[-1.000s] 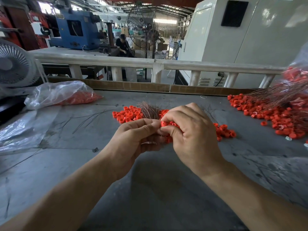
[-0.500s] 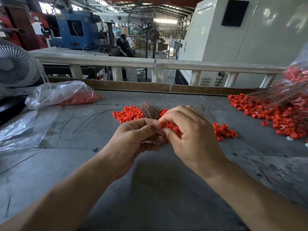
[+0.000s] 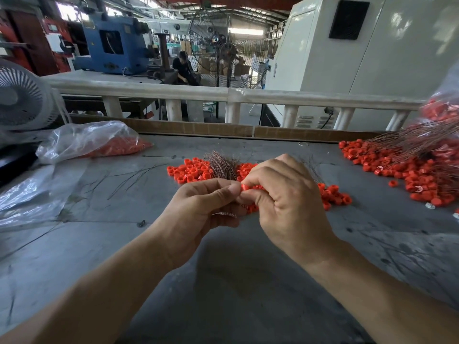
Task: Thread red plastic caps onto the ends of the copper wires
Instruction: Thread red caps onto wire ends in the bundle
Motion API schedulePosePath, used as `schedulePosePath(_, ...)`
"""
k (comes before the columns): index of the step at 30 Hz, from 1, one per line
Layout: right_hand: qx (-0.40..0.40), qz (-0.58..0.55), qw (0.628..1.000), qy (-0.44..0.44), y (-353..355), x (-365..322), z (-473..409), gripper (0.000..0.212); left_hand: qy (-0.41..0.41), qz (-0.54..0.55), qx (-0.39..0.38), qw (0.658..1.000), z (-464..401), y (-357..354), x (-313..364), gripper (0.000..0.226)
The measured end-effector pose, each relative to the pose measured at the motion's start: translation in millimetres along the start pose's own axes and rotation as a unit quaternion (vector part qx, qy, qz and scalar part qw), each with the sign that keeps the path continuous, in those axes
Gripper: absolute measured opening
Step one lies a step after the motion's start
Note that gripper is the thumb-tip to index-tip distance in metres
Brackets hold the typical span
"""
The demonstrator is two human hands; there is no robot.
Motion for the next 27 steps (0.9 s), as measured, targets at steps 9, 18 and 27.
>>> schedulePosePath(9,-0.037,-0.019,0.999,-0.018,0.3,0.4,-0.4,0.010,-0.019,0.022,0.018,0.999,-1.9,2.3,1.6,0.021)
schedulePosePath(18,-0.076,-0.074,0.994,-0.028,-2.1,2.0,1.1,0.014,-0.033,0.023,0.038,0.998,-3.7,7.4,2.4,0.029)
schedulePosePath(27,-0.091,-0.118,0.988,-0.052,-9.7,1.6,3.2,0.018,-0.048,-0.028,0.105,0.993,-6.4,16.5,1.9,0.028)
Point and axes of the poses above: each hand's wrist, its own z-axis away from the middle knuckle, its own y-axis out of the back of the hand, x = y × z, the point moved 3 cm from there along -z, towards the middle knuckle, and after that the axes turned 8 degrees about -y, right-handed, at the moved point
